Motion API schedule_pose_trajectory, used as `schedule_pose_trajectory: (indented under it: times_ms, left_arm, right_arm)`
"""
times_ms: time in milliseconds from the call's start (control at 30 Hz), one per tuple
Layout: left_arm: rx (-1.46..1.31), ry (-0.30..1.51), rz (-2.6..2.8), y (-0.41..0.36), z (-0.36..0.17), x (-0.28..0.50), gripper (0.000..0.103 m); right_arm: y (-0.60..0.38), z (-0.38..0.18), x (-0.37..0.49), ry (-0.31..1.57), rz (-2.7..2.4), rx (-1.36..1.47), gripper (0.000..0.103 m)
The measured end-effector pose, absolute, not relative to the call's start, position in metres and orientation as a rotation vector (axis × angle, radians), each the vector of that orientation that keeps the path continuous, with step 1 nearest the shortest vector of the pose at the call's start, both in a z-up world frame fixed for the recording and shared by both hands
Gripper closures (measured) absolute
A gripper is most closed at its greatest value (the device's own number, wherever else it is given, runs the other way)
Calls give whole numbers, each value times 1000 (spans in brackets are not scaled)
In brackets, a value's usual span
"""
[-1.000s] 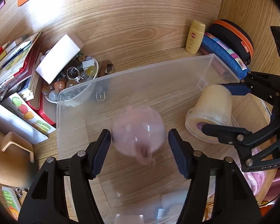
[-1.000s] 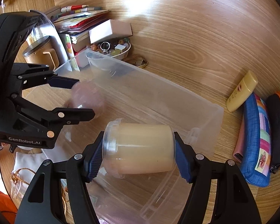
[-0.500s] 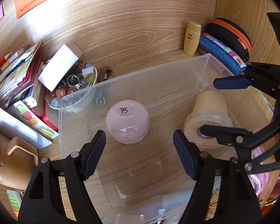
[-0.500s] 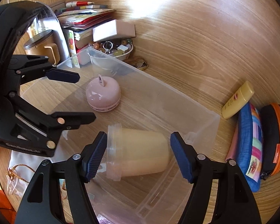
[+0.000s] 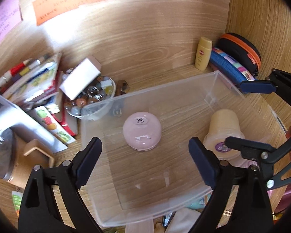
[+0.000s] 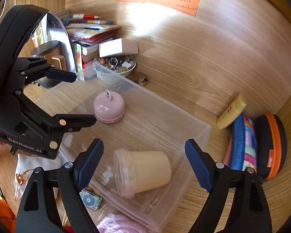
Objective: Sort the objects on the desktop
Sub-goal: 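Open both grippers to drop the pink container and tape roll into the clear box, then grasp the green pump bottle with the left gripper while the right grasps the pink rope bag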
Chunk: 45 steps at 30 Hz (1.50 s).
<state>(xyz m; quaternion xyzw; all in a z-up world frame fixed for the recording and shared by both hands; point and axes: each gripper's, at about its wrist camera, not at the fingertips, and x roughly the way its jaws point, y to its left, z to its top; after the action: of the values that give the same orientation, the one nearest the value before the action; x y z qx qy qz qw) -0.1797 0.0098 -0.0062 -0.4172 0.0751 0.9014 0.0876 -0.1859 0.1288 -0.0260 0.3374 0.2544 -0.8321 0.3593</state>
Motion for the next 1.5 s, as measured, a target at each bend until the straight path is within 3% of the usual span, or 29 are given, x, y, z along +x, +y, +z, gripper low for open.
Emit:
schedule_pose_trajectory:
  times_ms: [533,733,867,1067,1500]
  left_arm:
    - [-1082,209,2821,-14,35,-128,5]
    - [-982,198,2889,-25,54,-101,3]
    - [-945,192,2919,-31,58,-85,2]
    - [-941,171,2928,-38,51,-65,2]
    - [-1121,131,2906,-58,-1,-45,2]
  right_arm:
    - [166,19,-139,587,-2273,743,16]
    - [188,37,-117,539,-2341,678,6]
    - [201,40,-105,503,-2362,662,6]
    - [219,34,-94,436,-2400,679,0]
    - [236,-15,-87,296,-2440,858,0]
